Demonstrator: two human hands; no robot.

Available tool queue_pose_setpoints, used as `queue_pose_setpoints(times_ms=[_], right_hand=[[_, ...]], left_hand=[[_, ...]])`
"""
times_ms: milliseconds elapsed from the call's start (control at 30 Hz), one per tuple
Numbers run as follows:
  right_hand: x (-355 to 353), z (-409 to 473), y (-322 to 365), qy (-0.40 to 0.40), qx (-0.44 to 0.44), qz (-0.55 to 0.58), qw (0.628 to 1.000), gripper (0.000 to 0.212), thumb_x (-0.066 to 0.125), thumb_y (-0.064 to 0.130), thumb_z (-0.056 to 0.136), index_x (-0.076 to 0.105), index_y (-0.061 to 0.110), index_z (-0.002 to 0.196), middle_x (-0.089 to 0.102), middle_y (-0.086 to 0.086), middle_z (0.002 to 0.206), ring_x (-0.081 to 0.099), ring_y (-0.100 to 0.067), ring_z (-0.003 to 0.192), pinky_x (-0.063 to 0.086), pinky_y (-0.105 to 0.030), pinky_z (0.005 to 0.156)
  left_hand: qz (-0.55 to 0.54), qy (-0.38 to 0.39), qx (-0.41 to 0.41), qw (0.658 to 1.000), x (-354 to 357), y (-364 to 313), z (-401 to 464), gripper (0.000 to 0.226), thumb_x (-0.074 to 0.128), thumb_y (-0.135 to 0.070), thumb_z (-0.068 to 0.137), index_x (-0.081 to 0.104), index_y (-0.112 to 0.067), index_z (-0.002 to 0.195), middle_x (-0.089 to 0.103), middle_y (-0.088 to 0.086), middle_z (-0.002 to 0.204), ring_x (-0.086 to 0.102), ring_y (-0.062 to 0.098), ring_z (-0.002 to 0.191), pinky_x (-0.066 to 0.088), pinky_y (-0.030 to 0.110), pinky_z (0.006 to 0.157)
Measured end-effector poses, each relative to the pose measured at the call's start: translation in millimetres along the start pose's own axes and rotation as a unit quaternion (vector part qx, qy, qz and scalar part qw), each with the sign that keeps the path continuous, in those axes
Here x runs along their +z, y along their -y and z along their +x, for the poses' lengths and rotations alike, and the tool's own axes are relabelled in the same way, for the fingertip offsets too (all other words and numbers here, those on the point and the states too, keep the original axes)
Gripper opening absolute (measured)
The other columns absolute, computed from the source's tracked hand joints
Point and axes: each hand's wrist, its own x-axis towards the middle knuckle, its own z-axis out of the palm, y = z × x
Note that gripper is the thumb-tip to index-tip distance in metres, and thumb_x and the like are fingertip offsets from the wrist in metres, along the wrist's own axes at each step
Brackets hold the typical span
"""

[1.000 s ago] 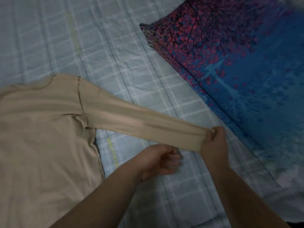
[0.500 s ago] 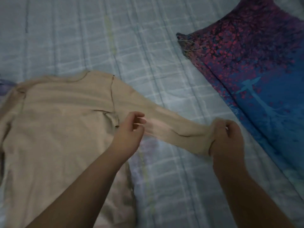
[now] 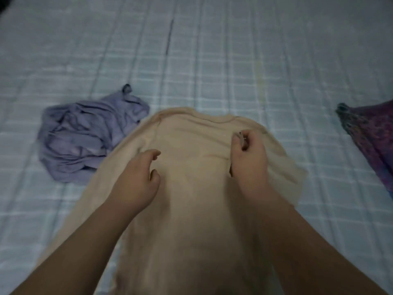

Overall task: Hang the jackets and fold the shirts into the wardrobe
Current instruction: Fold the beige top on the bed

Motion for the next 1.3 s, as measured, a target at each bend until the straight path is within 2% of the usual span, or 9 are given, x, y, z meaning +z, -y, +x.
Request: queue_pose_setpoints(times_ms=[133,267,467,633,833,967,1133,1200,1300], right_hand=[[92.2,-15.8,37.3,0.048,-0.015,-0.017,0.999,0.017,0.049,0.038,0.097,0.054,0.023,0.093,0.055,0.003,0.070,0.059,-0.020,0.061,0.043,-0.026,0.058],[169.5,-31.3,46.3,0.115,-0.002,-0.050,0.992,0.022,0.043,0.049,0.092,0.049,0.028,0.090,0.063,-0.002,0.074,0.064,-0.033,0.067,0.054,-0.040,0.067],[241.5,-55.6,36.0,0.212,0.023,-0.164,0.963,0.028,0.043,0.035,0.101,0.062,0.015,0.108,0.069,-0.013,0.108,0.063,-0.032,0.104,0.044,-0.035,0.088],[251.7,-72.6,26.4,0.213,0.013,-0.179,0.961,0.036,0.042,0.019,0.101,0.058,0.010,0.131,0.061,-0.014,0.131,0.055,-0.029,0.122,0.037,-0.032,0.104],[254.9,-137.3,31.9,0.183,-0.123,-0.230,0.948,0.033,0.048,0.012,0.082,0.061,0.014,0.113,0.058,-0.010,0.111,0.049,-0.028,0.107,0.036,-0.036,0.092],[255.8,-191.3,29.2,0.299,-0.259,-0.223,0.891,0.043,0.050,0.005,0.071,0.062,0.014,0.112,0.058,-0.005,0.115,0.050,-0.023,0.107,0.037,-0.030,0.093],[267.3,-235.3,7.6,0.409,-0.345,-0.330,0.778,0.056,0.052,0.016,0.083,0.052,0.012,0.138,0.045,-0.010,0.148,0.035,-0.028,0.140,0.030,-0.045,0.116],[271.5,-241.4,6.5,0.408,-0.365,-0.379,0.746,0.057,0.045,0.023,0.089,0.044,0.012,0.145,0.039,-0.012,0.154,0.031,-0.032,0.143,0.027,-0.050,0.117],[275.3,-245.9,15.5,0.401,-0.361,-0.415,0.732,0.059,0.029,0.035,0.097,0.027,0.019,0.154,0.025,-0.008,0.161,0.021,-0.030,0.148,0.018,-0.053,0.119]], left_hand=[[0.002,-0.021,-0.010,1.000,-47.0,50.8,7.7,0.046,0.056,-0.002,0.086,0.053,-0.010,0.132,0.059,0.011,0.126,0.055,0.025,0.115,0.038,0.028,0.093],[0.008,-0.013,-0.010,1.000,-68.8,94.2,11.1,0.047,0.054,-0.004,0.088,0.051,-0.011,0.134,0.056,0.011,0.129,0.052,0.026,0.119,0.038,0.030,0.095],[-0.030,0.012,-0.027,0.999,-72.8,151.5,-7.1,0.049,0.050,-0.007,0.089,0.047,-0.012,0.137,0.053,0.008,0.132,0.048,0.023,0.122,0.038,0.030,0.097],[-0.052,0.030,-0.110,0.992,-68.2,201.7,-44.3,0.054,0.039,-0.021,0.079,0.051,-0.014,0.131,0.056,0.007,0.122,0.052,0.026,0.114,0.043,0.038,0.094],[-0.056,0.004,-0.190,0.980,-62.8,240.2,-101.2,0.050,0.055,-0.004,0.080,0.053,-0.013,0.129,0.055,0.008,0.122,0.050,0.028,0.113,0.043,0.041,0.093],[0.000,-0.002,-0.252,0.968,-65.8,247.5,-137.1,0.047,0.063,-0.025,0.087,0.047,-0.018,0.131,0.052,0.006,0.120,0.049,0.027,0.113,0.047,0.042,0.088],[0.027,0.127,-0.326,0.936,-74.0,260.1,-171.5,0.033,0.057,-0.050,0.087,0.056,-0.026,0.109,0.061,0.001,0.109,0.059,0.024,0.109,0.048,0.034,0.089],[-0.022,0.128,-0.317,0.939,-84.7,266.9,-178.3,0.037,0.053,-0.053,0.083,0.063,-0.022,0.099,0.061,0.001,0.101,0.060,0.022,0.105,0.044,0.030,0.084],[-0.180,0.048,-0.317,0.930,-118.0,274.2,-182.0,0.033,0.053,-0.052,0.074,0.059,-0.020,0.079,0.057,-0.005,0.075,0.058,0.015,0.077,0.038,0.027,0.066]])
